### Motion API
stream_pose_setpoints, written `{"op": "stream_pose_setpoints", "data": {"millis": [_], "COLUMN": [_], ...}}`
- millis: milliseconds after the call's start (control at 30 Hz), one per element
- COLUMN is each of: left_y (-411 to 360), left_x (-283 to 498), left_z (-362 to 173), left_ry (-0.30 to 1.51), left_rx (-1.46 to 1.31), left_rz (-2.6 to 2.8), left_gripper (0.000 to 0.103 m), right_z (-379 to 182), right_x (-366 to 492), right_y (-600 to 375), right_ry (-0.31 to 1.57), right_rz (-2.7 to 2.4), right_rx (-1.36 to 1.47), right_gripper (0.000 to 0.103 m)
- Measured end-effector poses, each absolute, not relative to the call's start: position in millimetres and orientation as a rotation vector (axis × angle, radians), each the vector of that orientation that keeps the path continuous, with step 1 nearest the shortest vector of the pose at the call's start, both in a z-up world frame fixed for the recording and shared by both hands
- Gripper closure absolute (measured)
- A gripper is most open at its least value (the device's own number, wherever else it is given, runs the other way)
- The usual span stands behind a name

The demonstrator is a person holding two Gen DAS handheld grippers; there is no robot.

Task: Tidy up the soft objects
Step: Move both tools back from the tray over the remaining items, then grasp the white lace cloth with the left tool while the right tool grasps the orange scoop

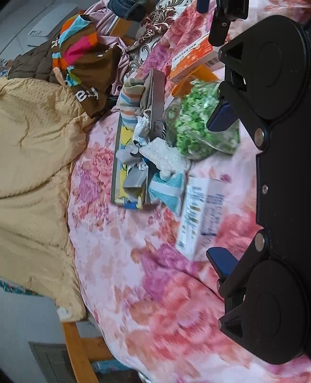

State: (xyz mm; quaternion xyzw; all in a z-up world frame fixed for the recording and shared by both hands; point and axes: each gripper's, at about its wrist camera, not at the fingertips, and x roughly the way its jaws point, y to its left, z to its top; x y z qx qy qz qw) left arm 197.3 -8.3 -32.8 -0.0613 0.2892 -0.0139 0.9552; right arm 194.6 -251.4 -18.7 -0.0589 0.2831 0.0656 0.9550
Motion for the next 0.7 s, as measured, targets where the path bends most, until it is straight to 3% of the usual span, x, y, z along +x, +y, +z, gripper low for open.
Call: {"op": "stream_pose_setpoints", "data": {"millis": [700], "left_y": [-41], "left_x": [310], "left_z": [-26], "left_ry": [0.603], "left_rx": [-0.102], "left_rz": [-0.128], "left_gripper": [0.001], "right_z": [-58], "right_x": [237], "right_y": [-230], "right_ry": [0.565], "right_rz": [0.221], "right_rx": [-0.531], "right_gripper": [0.001]}}
